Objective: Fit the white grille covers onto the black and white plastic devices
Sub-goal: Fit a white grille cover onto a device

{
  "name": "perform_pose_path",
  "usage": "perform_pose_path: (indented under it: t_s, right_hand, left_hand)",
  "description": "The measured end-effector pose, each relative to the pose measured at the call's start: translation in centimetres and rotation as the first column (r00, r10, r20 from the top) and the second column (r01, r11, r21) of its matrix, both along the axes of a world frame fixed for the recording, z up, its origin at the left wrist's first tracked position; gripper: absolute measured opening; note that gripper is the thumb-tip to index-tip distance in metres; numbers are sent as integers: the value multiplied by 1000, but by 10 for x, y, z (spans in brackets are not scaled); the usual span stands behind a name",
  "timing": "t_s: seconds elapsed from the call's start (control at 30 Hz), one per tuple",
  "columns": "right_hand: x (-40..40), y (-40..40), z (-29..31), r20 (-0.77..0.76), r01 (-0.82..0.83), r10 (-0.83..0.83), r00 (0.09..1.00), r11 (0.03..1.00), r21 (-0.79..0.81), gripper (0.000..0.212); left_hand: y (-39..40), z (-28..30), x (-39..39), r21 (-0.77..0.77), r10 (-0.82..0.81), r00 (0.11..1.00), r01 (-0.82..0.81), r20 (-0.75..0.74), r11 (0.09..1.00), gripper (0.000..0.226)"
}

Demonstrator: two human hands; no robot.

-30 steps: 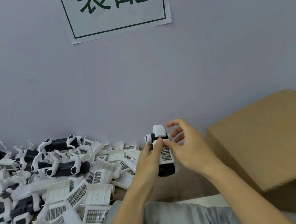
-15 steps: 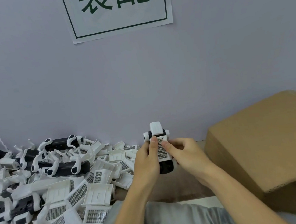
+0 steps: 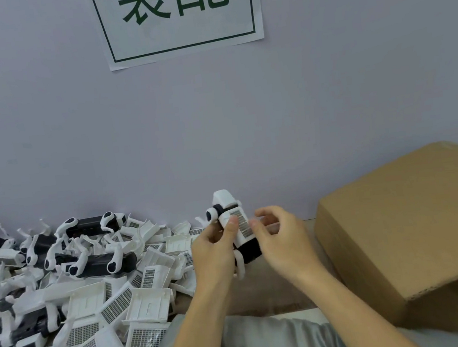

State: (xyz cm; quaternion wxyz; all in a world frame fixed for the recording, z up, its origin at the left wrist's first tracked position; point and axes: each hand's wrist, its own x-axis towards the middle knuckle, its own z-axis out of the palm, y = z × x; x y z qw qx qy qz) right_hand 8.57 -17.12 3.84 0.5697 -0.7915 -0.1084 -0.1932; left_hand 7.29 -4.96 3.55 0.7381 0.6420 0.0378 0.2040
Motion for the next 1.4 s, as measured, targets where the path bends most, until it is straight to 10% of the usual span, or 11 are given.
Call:
perform_pose_path:
  t_s: [0.2, 0.47, 0.6, 0.87, 1.1, 1.27, 1.4]
  right_hand:
    - [-10, 14, -7, -12, -69, 72, 997, 876, -477, 47]
    - [0, -20, 14, -238, -61, 68, 969, 998, 35, 13]
    - [-5, -19, 20, -340, -386, 456, 823, 887, 255, 19]
    - [-11, -25, 22, -510, -543, 361, 781, 795, -270, 23]
    - [-22, -73, 87, -205, -295, 421, 884, 840, 454, 36]
    - [-15, -168, 110, 70, -66, 1, 998, 354, 933, 68]
    - [-2, -170, 94, -115, 165, -119, 986, 649, 743, 34]
  left_hand:
    - [1, 7, -2, -233, -10, 999, -2, -49, 973, 29]
    - [18, 21, -1, 28, 251, 968, -251, 23, 967, 4]
    - [35, 22, -4, -283, -136, 987, 106, -89, 953, 28]
    - [25, 17, -4, -159, -177, 983, 166, -53, 973, 34]
    - [30, 16, -7, -279, -109, 992, 89, -58, 956, 49]
    - [26, 11, -4, -247, -116, 988, 88, -105, 965, 48]
    - [18, 8, 0, -53, -91, 975, 82, -201, 995, 26]
